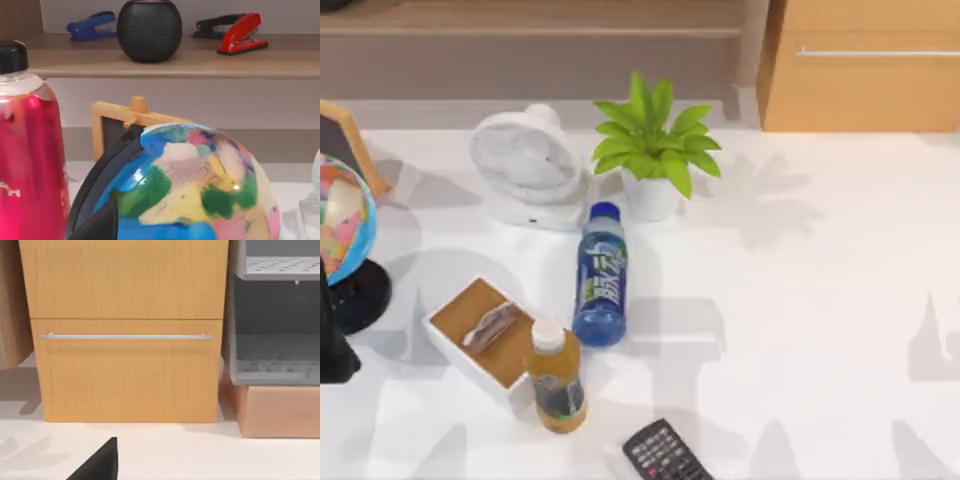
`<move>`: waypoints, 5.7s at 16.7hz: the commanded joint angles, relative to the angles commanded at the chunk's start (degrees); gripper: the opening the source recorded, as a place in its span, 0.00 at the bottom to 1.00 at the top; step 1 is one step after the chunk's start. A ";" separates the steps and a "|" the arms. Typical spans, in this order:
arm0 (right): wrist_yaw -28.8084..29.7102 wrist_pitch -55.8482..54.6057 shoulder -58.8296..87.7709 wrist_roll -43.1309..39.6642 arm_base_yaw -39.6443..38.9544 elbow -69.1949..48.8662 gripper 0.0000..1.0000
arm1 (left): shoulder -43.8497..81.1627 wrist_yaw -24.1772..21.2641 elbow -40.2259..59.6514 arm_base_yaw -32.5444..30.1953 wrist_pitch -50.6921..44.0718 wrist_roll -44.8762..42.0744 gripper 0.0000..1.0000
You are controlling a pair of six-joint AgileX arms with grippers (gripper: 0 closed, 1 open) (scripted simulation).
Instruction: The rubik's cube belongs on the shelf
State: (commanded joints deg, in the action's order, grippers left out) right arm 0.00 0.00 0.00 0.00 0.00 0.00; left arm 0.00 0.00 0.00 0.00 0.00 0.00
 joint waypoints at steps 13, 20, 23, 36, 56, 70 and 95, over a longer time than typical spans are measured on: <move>0.50 -21.83 35.04 -29.71 -1.87 -17.14 1.00 | 0.00 0.00 0.00 0.00 0.00 0.00 1.00; 3.59 -45.16 76.80 -59.26 -4.80 -34.52 1.00 | 0.00 0.00 0.00 0.00 0.00 0.00 1.00; 5.78 -54.41 94.53 -69.93 -6.23 -41.09 1.00 | 0.00 0.00 0.00 0.00 0.00 0.00 1.00; 12.15 -73.56 127.80 -89.26 -10.11 -54.11 1.00 | 0.00 0.00 0.00 0.00 0.00 0.00 1.00; 11.47 -69.85 130.78 -89.29 -9.39 -60.80 0.55 | 0.00 0.00 0.00 0.00 0.00 0.00 1.00; 11.47 -69.85 130.78 -89.29 -9.39 -60.80 0.00 | 0.00 0.00 0.00 0.00 0.00 0.00 1.00; 16.01 -87.36 118.45 -88.89 -14.20 -30.10 0.00 | 0.00 0.00 0.00 0.00 0.00 0.00 1.00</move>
State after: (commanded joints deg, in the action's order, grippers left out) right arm 16.01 -87.36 118.45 -88.89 -14.20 -30.10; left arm 0.00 0.00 0.00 0.00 0.00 0.00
